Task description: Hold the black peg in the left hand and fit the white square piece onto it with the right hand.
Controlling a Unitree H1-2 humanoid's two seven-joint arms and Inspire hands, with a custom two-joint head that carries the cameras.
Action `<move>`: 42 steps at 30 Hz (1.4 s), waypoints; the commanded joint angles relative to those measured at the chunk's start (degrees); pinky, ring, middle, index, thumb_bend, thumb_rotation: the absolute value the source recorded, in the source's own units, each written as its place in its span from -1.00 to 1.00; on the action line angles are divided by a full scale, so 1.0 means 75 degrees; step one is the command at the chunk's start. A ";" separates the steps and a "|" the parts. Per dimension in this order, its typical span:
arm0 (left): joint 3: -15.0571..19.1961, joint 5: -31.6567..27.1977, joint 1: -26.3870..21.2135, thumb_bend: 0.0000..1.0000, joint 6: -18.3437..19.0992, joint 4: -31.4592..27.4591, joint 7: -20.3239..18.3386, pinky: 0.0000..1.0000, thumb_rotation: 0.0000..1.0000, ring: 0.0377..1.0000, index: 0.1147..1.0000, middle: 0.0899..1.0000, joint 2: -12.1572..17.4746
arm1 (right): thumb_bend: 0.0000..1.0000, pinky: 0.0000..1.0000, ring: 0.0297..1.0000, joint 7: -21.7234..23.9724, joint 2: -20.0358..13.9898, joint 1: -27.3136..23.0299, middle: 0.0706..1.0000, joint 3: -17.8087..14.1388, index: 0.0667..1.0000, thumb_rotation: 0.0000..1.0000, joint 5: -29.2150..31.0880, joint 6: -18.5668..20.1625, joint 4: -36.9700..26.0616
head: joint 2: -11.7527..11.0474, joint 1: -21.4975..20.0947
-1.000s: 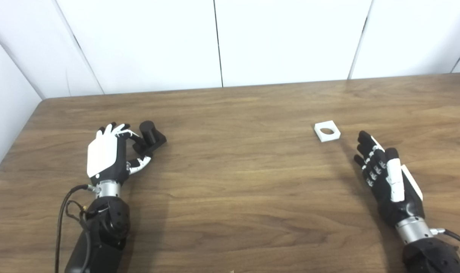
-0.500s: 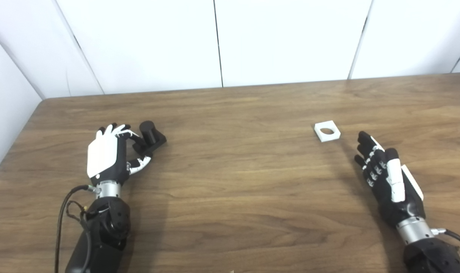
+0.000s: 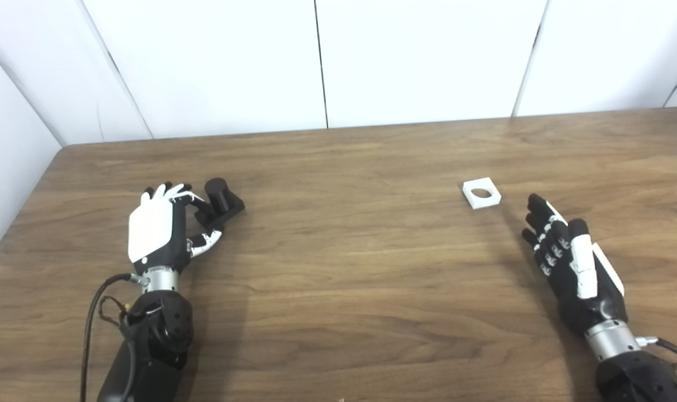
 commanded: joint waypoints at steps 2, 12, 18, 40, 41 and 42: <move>-0.0086 0.0162 -0.0002 0.04 -0.0050 -0.0315 0.0025 0.98 -0.87 0.85 -0.16 0.63 0.0140 | 0.38 1.00 1.00 0.0045 -0.0057 -0.0051 0.97 0.0035 0.88 0.98 -0.0021 -0.0146 -0.0135 | 0.0009 0.0005; -0.0372 0.0252 0.0342 0.03 -0.0021 -0.0820 -0.0257 0.96 -0.85 0.85 -0.16 0.63 0.0092 | 0.39 1.00 1.00 0.0071 -0.0050 -0.0042 0.99 0.0095 0.89 0.99 -0.0017 -0.0142 -0.0147 | 0.0047 0.0016; -0.0490 0.0230 0.0522 0.03 -0.0208 -0.1065 -0.0370 0.96 -0.85 0.86 -0.16 0.65 0.0019 | 0.34 1.00 1.00 0.0051 -0.0014 -0.0028 1.00 0.0147 0.90 1.00 -0.0025 -0.0120 -0.0171 | 0.0065 0.0003; -0.1490 0.0887 0.1182 0.02 -0.0512 -0.2409 -0.1027 0.92 -0.84 0.85 -0.16 0.67 -0.0352 | 0.30 1.00 1.00 0.0105 0.0018 0.0037 1.00 0.0268 0.89 1.00 -0.0023 -0.0284 -0.0071 | 0.0082 -0.0080; -0.1531 0.0911 0.1210 0.02 -0.0526 -0.2469 -0.1069 0.92 -0.84 0.85 -0.16 0.67 -0.0375 | 0.30 1.00 1.00 0.0098 0.0023 0.0040 1.00 0.0267 0.90 1.00 -0.0023 -0.0274 -0.0077 | 0.0087 -0.0089; -0.1570 0.0943 0.1239 0.02 -0.0534 -0.2523 -0.1110 0.93 -0.84 0.85 -0.16 0.67 -0.0394 | 0.31 1.00 1.00 0.0091 0.0025 0.0041 1.00 0.0269 0.89 1.00 -0.0032 -0.0273 -0.0076 | 0.0101 -0.0087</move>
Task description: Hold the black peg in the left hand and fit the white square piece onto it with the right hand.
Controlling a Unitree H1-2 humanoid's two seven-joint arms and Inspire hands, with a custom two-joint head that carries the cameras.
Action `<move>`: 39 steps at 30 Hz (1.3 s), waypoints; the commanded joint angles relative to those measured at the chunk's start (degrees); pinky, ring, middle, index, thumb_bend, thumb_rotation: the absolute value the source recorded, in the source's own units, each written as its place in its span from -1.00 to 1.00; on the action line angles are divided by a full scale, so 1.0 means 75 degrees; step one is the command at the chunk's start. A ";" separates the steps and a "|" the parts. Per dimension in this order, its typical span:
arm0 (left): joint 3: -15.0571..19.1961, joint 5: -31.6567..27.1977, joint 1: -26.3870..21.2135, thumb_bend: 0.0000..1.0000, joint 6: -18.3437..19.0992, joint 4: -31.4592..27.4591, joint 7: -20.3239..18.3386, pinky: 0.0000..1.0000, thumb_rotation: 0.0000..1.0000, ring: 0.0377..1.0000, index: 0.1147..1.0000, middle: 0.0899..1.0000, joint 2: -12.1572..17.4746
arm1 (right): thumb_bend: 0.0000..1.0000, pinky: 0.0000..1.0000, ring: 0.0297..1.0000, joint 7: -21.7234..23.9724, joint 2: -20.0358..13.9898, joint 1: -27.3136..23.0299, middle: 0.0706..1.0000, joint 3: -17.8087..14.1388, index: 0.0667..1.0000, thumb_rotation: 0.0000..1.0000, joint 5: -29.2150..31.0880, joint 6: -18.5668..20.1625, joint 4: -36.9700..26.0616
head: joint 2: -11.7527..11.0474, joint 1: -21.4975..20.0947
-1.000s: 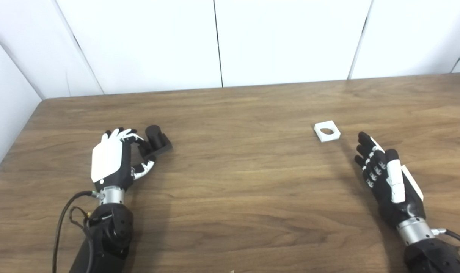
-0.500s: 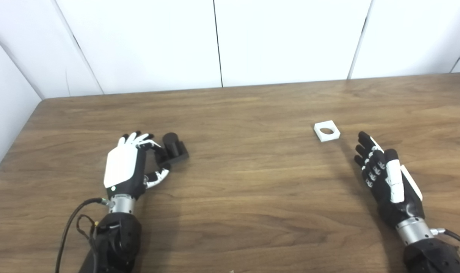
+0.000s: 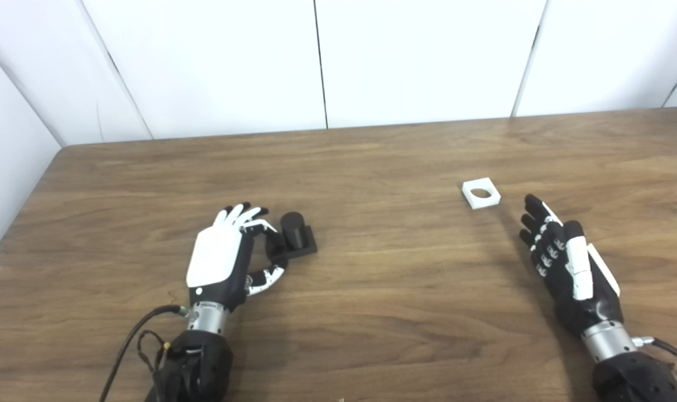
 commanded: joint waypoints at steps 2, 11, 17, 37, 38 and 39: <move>-0.0151 0.0169 0.0032 0.02 -0.0166 -0.0334 -0.0170 0.93 -0.84 0.86 -0.16 0.68 -0.0062 | 0.32 1.00 1.00 0.0077 0.0028 0.0012 1.00 0.0074 0.89 1.00 -0.0017 -0.0215 -0.0056 | 0.0010 0.0009; -0.0419 0.0207 0.0296 0.03 -0.0534 -0.0647 -0.0356 0.95 -0.85 0.85 -0.16 0.66 -0.0250 | 0.32 1.00 1.00 0.0095 0.0005 0.0029 1.00 0.0079 0.90 1.00 -0.0001 -0.0210 -0.0051 | 0.0025 0.0011; -0.0679 0.0456 0.0429 0.02 -0.0540 -0.0929 -0.0655 0.97 -0.83 0.87 -0.16 0.67 -0.0361 | 0.31 1.00 1.00 0.0107 -0.0003 0.0025 1.00 0.0095 0.90 1.00 0.0012 -0.0175 -0.0077 | 0.0031 0.0013; -0.0897 0.0598 0.0998 0.02 -0.0828 -0.1260 -0.0958 0.99 -0.84 0.88 -0.16 0.70 -0.0752 | 0.29 1.00 1.00 0.0153 -0.0049 0.0009 1.00 0.0081 0.90 0.99 0.0145 -0.0104 -0.0088 | 0.0068 -0.0004; -0.0898 0.0618 0.1010 0.02 -0.0842 -0.1250 -0.0946 1.00 -0.84 0.88 -0.16 0.70 -0.0764 | 0.29 1.00 1.00 0.0153 -0.0052 0.0007 1.00 0.0077 0.90 0.99 0.0163 -0.0087 -0.0096 | 0.0065 0.0002; -0.0896 0.0627 0.1019 0.02 -0.0862 -0.1235 -0.0935 1.00 -0.84 0.87 -0.16 0.69 -0.0777 | 0.29 1.00 1.00 0.0151 -0.0058 0.0006 1.00 0.0078 0.91 0.99 0.0162 -0.0074 -0.0106 | 0.0074 0.0006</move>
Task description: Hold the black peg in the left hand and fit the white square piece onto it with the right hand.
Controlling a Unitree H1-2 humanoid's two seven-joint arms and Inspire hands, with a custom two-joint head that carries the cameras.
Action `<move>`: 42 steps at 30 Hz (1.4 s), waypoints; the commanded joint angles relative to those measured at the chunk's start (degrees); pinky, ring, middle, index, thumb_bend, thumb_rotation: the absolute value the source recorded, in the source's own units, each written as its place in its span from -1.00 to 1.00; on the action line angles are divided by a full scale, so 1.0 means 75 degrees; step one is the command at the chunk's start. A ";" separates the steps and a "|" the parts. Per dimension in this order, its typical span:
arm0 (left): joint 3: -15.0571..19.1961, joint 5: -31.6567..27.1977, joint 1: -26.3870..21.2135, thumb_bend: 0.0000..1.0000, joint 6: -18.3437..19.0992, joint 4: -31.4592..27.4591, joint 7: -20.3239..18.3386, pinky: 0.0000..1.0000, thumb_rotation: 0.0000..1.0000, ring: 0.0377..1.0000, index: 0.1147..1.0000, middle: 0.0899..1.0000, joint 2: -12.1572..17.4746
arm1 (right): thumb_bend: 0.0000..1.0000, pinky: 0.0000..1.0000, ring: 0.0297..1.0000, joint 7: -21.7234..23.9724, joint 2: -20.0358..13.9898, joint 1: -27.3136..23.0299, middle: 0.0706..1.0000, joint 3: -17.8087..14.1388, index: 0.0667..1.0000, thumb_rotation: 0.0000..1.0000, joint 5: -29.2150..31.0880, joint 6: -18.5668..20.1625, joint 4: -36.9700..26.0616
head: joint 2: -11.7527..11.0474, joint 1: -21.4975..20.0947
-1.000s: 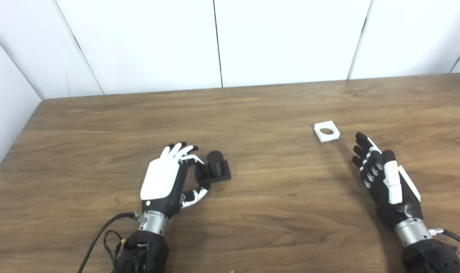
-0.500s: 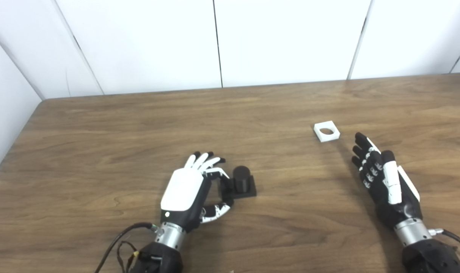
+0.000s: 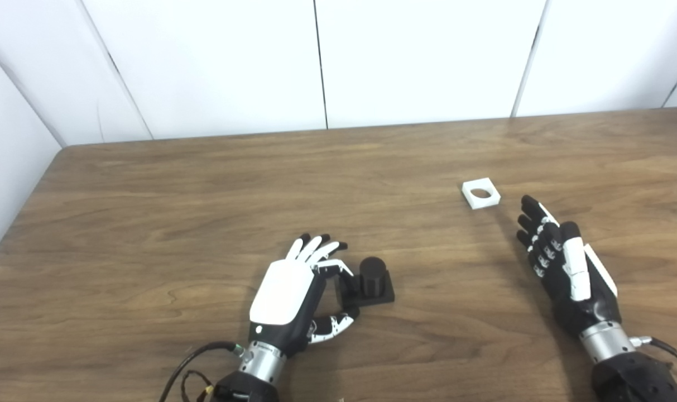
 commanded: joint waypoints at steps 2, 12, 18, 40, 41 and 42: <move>-0.0017 0.0096 -0.0018 0.02 -0.0144 -0.0073 0.0018 1.00 -0.84 0.87 -0.16 0.69 -0.0008 | 0.30 1.00 1.00 0.0126 -0.0025 -0.0010 1.00 0.0039 0.92 0.99 0.0113 -0.0052 -0.0114 | -0.0002 0.0021; 0.0092 0.0074 -0.0048 0.02 -0.0212 0.0005 -0.0014 0.96 -0.84 0.85 -0.15 0.69 -0.0039 | 0.28 1.00 1.00 0.0112 -0.0059 -0.0048 1.00 0.0053 0.91 1.00 0.0017 -0.0145 -0.0016 | -0.0003 0.0041; 0.0192 0.0070 -0.0012 0.03 -0.0053 -0.0218 -0.0172 0.92 -0.81 0.85 -0.15 0.68 -0.0116 | 0.25 1.00 1.00 0.0183 -0.0074 -0.0081 1.00 0.0065 0.92 1.00 0.0081 -0.0204 0.0077 | -0.0001 0.0030; 0.0650 -0.0306 0.0025 0.63 -0.0287 -0.1343 -0.0536 0.90 -0.22 0.81 -0.04 0.62 -0.0278 | 0.27 1.00 1.00 0.0116 0.0042 -0.0072 1.00 0.0138 0.92 1.00 -0.0033 -0.0284 0.0181 | -0.0023 0.0079; 0.0675 -0.0321 0.0016 0.63 -0.0253 -0.1393 -0.0573 0.90 -0.23 0.82 -0.04 0.62 -0.0302 | 0.27 1.00 1.00 0.0109 0.0044 -0.0062 1.00 0.0136 0.92 1.00 -0.0039 -0.0285 0.0176 | -0.0023 0.0073; 0.0699 -0.0345 0.0007 0.63 -0.0217 -0.1445 -0.0621 0.90 -0.24 0.82 -0.04 0.62 -0.0327 | 0.27 1.00 1.00 0.0106 0.0042 -0.0052 1.00 0.0134 0.91 1.00 -0.0044 -0.0290 0.0174 | -0.0022 0.0071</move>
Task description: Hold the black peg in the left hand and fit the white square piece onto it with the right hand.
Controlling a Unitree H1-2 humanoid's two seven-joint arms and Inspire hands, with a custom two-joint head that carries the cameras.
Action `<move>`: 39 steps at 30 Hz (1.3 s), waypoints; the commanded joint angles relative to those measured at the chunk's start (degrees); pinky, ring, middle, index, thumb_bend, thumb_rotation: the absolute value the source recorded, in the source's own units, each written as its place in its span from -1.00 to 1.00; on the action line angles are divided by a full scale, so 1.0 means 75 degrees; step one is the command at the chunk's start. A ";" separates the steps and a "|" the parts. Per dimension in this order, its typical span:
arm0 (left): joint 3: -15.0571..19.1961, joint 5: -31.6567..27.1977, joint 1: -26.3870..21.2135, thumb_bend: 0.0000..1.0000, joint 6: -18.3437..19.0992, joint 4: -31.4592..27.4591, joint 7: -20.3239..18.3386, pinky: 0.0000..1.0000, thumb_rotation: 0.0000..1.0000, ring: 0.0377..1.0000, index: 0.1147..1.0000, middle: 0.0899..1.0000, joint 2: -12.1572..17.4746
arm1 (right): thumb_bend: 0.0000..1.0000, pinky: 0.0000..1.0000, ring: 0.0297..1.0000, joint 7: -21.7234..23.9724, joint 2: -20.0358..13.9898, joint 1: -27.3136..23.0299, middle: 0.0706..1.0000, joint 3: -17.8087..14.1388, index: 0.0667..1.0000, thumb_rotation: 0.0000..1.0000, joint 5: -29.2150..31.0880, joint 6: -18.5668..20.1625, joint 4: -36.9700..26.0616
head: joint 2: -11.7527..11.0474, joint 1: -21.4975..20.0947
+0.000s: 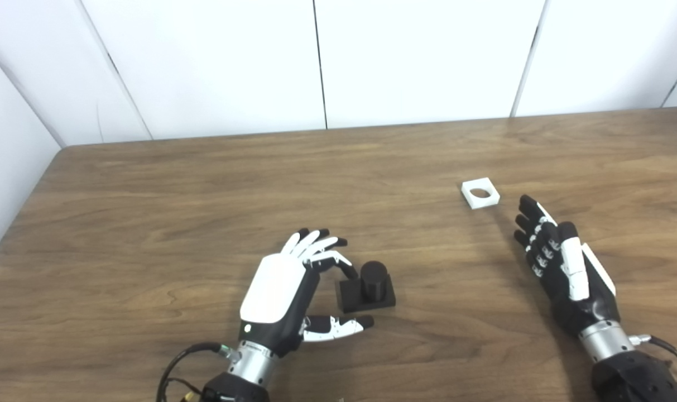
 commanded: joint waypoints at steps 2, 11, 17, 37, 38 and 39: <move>0.0093 -0.0083 -0.0218 0.64 -0.0075 -0.0418 0.0013 0.90 -0.25 0.81 -0.04 0.61 -0.0127 | 0.28 1.00 1.00 0.0058 0.0083 -0.0017 1.00 0.0037 0.91 1.00 0.0019 -0.0241 0.0126 | 0.0007 0.0021; 0.0300 0.0212 -0.0344 0.66 0.0031 -0.0432 -0.0119 0.87 -0.14 0.78 0.06 0.60 -0.0173 | 0.27 1.00 1.00 0.0107 0.0075 -0.0007 1.00 0.0030 0.92 1.00 0.0059 -0.0302 0.0170 | 0.0008 0.0051; 0.0359 0.0514 -0.0459 0.72 0.0300 -0.0268 -0.0546 0.93 -0.06 0.82 0.24 0.67 -0.0093 | 0.29 1.00 1.00 0.0097 0.0074 -0.0004 1.00 0.0034 0.92 1.00 0.0032 -0.0274 0.0149 | 0.0012 0.0033; 0.0206 0.0777 -0.0673 0.84 0.0502 0.0464 -0.1057 0.85 -0.18 0.81 0.35 0.71 0.0143 | 0.27 1.00 1.00 0.0096 0.0037 0.0036 1.00 -0.0001 0.92 1.00 0.0056 -0.0220 0.0055 | 0.0080 -0.0037; 0.0201 0.0718 -0.0678 0.84 0.0506 0.0476 -0.1090 0.86 -0.20 0.82 0.35 0.71 0.0152 | 0.27 1.00 1.00 0.0095 0.0042 0.0037 1.00 -0.0005 0.92 0.99 0.0065 -0.0221 0.0053 | 0.0080 -0.0037; 0.0189 0.0668 -0.0685 0.84 0.0505 0.0491 -0.1142 0.87 -0.21 0.83 0.36 0.72 0.0166 | 0.27 1.00 1.00 0.0085 0.0041 0.0036 1.00 -0.0006 0.92 0.99 0.0050 -0.0217 0.0053 | 0.0080 -0.0035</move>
